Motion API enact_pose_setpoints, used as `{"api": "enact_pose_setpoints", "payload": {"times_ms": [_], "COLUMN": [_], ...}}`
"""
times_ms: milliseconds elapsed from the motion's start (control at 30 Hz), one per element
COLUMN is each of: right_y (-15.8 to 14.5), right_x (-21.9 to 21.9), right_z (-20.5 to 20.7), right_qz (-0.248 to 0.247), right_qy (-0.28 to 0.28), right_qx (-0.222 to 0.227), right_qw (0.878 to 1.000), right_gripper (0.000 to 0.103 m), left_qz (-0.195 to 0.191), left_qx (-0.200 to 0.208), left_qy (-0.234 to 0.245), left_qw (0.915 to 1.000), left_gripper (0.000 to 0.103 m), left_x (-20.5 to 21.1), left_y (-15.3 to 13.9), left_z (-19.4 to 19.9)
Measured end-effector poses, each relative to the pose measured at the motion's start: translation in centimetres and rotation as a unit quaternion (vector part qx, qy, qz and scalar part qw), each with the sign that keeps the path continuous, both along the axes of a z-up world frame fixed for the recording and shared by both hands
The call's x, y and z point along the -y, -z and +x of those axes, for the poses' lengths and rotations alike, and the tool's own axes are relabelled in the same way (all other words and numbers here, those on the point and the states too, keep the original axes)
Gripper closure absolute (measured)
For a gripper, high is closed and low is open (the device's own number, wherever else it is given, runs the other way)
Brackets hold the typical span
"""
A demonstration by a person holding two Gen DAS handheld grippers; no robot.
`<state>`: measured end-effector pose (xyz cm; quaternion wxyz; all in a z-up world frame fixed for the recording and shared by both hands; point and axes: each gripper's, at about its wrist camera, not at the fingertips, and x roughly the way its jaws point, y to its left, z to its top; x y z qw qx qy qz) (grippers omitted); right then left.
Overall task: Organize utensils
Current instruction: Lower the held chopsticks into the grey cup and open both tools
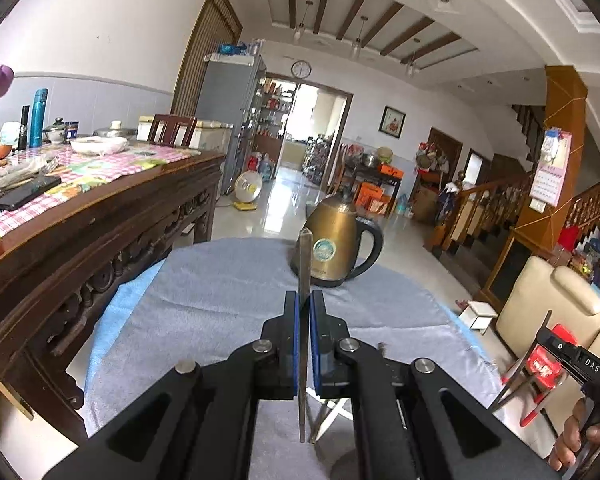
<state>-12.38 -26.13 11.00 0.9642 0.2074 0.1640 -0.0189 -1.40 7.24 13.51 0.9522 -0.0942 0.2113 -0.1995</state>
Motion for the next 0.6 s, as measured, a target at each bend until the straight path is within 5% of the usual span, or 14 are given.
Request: {"api": "enact_pose_setpoints", "payload": {"times_ms": [300, 600], "right_y": [-4.8, -5.9], "right_x": [-3.2, -7.1], "right_z": [-3.4, -3.6], "right_qz": [-0.020, -0.048], "right_qy": [-0.038, -0.036], "right_qx": [0.064, 0.107], "right_qw": [0.997, 0.992], "right_gripper": [0.096, 0.096], "left_qz": [-0.018, -0.041], "left_qx": [0.027, 0.032], "left_qy": [0.039, 0.079], "left_qw": [0.9987, 0.9955], "left_gripper": [0.098, 0.098], "left_x": [0.0, 1.3], "left_y": [-3.5, -4.2], "left_z": [-3.9, -5.4]}}
